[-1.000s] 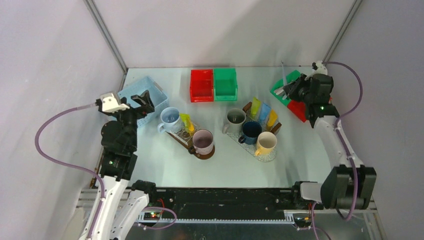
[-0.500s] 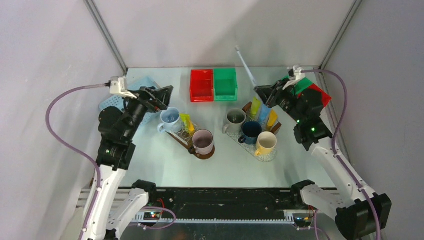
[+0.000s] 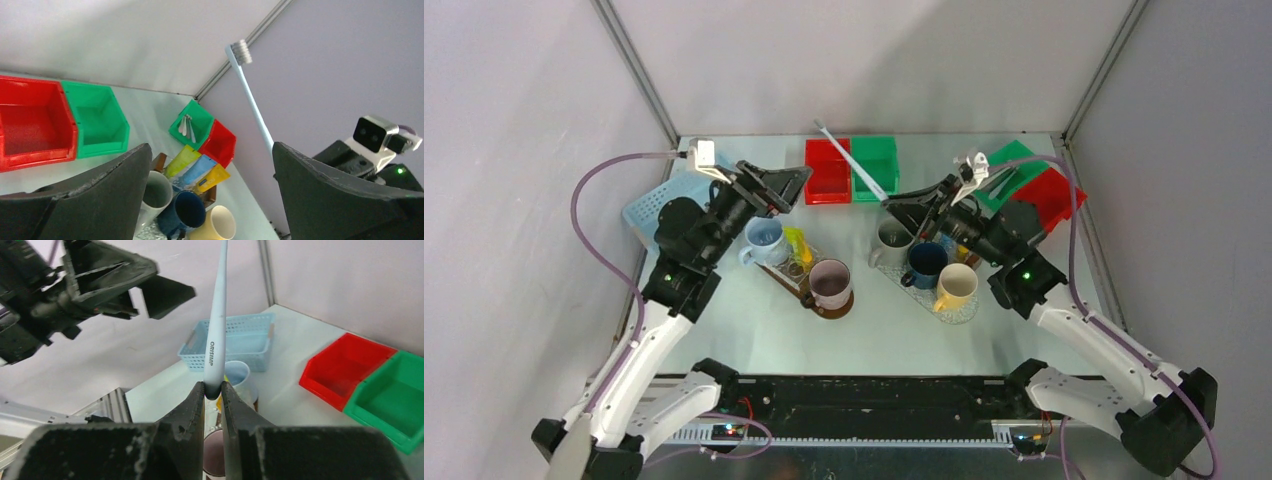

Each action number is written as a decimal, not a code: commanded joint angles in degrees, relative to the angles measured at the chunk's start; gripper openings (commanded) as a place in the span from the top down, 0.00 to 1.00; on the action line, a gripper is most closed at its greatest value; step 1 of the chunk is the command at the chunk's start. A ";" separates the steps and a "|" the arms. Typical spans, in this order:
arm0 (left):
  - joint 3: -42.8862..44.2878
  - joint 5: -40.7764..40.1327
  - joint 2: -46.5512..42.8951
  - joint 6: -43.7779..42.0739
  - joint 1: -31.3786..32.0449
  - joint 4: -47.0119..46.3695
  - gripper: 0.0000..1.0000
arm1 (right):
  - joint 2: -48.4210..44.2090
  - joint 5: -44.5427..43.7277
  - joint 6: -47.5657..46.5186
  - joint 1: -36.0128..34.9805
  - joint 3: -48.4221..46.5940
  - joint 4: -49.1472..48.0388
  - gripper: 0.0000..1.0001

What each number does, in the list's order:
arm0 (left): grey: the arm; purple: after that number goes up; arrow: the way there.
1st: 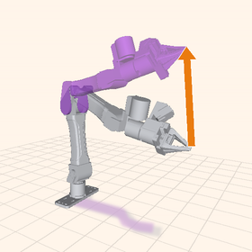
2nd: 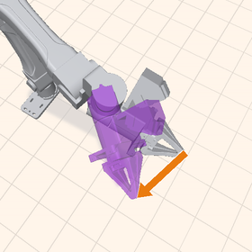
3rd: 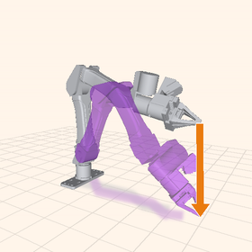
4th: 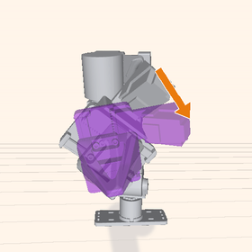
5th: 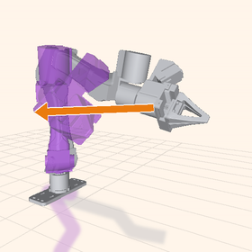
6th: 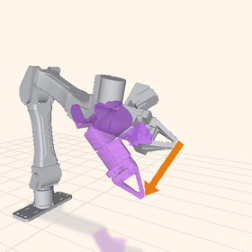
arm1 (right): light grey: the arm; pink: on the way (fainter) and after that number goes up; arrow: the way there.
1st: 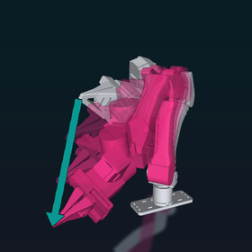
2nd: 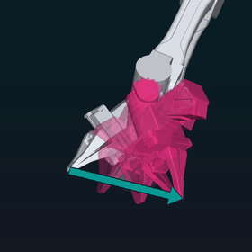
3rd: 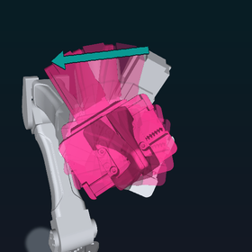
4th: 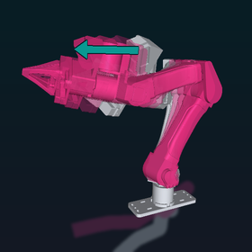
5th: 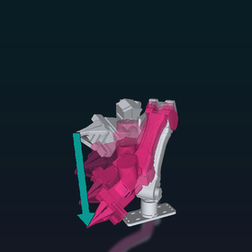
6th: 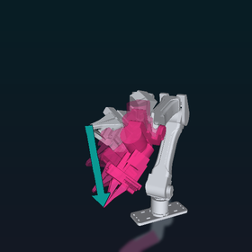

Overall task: Prepare toiletry sets of a toothbrush and toothpaste on the tray
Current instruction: Pick up the toothbrush from the storage box.

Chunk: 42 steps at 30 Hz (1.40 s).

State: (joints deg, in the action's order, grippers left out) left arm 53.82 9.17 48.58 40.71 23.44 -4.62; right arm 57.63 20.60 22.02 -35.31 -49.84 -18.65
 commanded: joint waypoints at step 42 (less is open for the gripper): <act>4.10 3.93 0.93 9.94 -0.03 0.41 0.62 | 2.06 -0.41 -7.98 -10.16 0.50 -4.16 1.00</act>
State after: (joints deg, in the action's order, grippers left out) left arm 56.31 11.35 50.54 50.65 24.01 -3.42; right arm 60.25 19.49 14.52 -45.95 -49.39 -20.32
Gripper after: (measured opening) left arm 0.413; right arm 0.160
